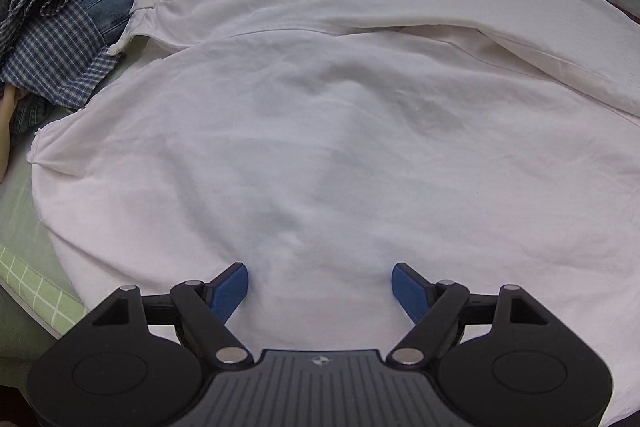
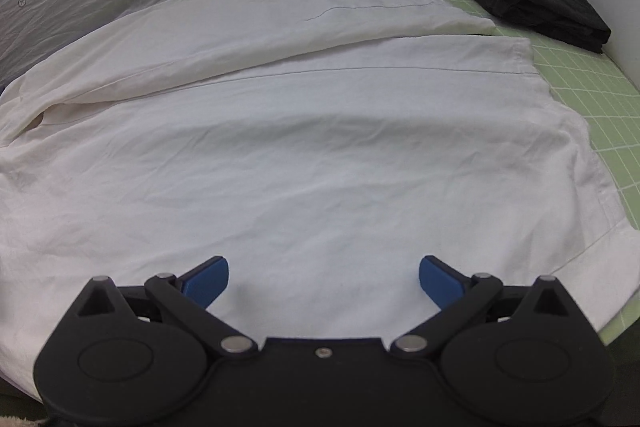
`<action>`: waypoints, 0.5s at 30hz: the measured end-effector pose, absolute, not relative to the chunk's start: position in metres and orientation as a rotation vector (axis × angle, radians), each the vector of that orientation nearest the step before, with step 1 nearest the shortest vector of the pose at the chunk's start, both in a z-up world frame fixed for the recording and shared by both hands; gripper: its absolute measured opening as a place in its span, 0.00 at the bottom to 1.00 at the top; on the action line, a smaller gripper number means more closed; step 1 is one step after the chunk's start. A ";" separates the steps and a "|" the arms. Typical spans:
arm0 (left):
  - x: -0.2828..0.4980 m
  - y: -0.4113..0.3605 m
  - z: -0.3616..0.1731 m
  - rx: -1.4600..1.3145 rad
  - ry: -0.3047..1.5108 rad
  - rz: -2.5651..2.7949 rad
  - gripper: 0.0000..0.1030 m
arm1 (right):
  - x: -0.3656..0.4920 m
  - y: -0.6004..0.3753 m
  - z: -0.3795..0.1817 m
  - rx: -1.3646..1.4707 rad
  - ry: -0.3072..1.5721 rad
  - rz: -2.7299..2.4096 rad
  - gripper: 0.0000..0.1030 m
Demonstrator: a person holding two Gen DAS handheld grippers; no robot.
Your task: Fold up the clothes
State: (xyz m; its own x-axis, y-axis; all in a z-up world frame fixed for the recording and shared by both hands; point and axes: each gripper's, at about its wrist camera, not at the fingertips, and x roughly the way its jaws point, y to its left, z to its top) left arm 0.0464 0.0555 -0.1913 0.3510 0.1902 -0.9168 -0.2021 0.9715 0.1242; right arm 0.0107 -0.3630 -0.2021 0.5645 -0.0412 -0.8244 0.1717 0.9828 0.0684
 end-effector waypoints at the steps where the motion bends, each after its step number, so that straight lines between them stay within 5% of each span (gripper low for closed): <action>1: 0.044 0.053 -0.191 -0.007 1.181 0.265 0.81 | 0.009 -0.375 -0.201 0.165 0.951 -0.157 1.00; 15: 0.034 0.049 -0.197 -0.071 1.145 0.466 1.00 | -0.026 -0.477 -0.216 0.093 0.898 -0.471 1.00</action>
State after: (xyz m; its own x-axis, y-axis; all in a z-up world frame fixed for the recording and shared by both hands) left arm 0.0339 0.0493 -0.1969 0.3286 0.3201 -0.8885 -0.3920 0.9022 0.1800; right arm -0.0264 -0.4773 -0.2159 0.5290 -0.3553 -0.7707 0.4318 0.8945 -0.1160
